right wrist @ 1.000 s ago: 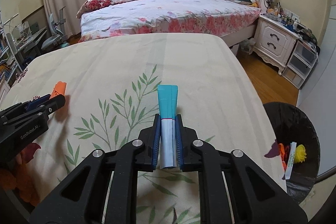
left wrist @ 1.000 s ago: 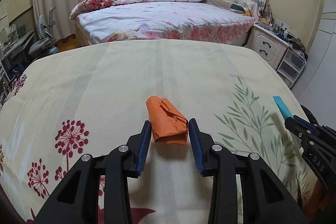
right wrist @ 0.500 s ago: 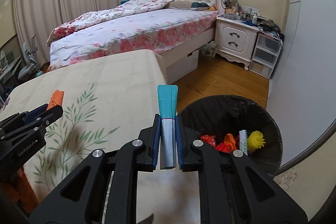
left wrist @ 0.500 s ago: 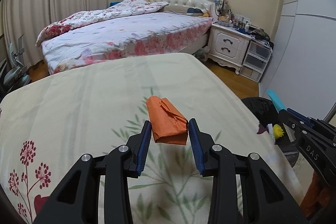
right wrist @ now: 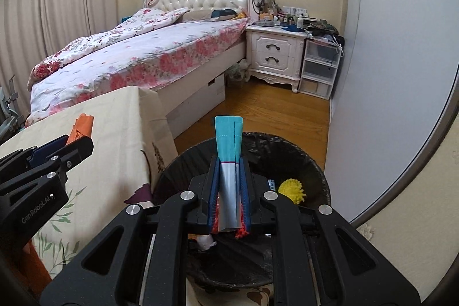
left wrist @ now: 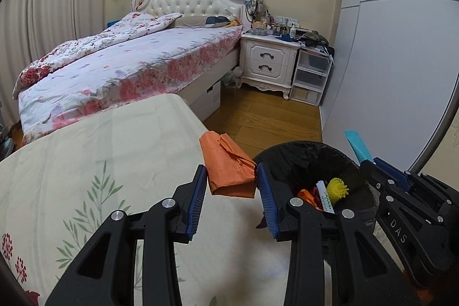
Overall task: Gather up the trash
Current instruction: 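Open both tools to drop the cloth and lint roller into the bin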
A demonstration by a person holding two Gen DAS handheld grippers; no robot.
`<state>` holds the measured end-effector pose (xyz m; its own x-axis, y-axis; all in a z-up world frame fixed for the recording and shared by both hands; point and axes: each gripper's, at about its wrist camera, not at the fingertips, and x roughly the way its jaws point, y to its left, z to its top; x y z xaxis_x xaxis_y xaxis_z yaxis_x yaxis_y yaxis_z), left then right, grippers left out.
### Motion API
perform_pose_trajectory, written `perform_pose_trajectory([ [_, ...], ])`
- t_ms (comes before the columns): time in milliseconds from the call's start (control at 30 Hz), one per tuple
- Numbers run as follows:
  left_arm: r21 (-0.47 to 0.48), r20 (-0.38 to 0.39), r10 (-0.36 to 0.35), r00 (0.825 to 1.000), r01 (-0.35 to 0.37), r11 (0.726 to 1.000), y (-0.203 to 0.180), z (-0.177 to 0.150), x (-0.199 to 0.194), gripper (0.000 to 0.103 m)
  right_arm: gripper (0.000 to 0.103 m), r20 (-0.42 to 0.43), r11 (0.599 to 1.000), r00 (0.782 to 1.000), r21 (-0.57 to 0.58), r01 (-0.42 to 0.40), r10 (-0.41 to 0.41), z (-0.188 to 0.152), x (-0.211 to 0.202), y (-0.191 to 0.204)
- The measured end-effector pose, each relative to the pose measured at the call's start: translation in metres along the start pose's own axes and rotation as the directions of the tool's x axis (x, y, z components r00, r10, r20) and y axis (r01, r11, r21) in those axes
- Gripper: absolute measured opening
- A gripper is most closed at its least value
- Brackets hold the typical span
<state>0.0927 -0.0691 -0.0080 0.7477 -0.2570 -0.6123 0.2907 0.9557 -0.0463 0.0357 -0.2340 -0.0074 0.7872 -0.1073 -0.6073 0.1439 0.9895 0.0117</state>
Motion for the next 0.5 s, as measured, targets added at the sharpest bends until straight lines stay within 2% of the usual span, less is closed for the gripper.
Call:
perform_pose_trajectory([
  [267, 0.071, -0.007, 0.005, 1.000, -0.004, 0.997, -0.026, 0.006, 0.026, 0.037, 0.014, -0.006, 0.999, 1.000, 0.043, 0.019, -0.019, 0.003, 0.015, -0.017],
  [500, 0.093, -0.011, 0.000, 1.000, 0.001, 0.996, -0.037, 0.012, 0.041, 0.038, 0.014, -0.015, 0.997, 0.999, 0.071, 0.032, -0.031, 0.002, 0.023, -0.026],
])
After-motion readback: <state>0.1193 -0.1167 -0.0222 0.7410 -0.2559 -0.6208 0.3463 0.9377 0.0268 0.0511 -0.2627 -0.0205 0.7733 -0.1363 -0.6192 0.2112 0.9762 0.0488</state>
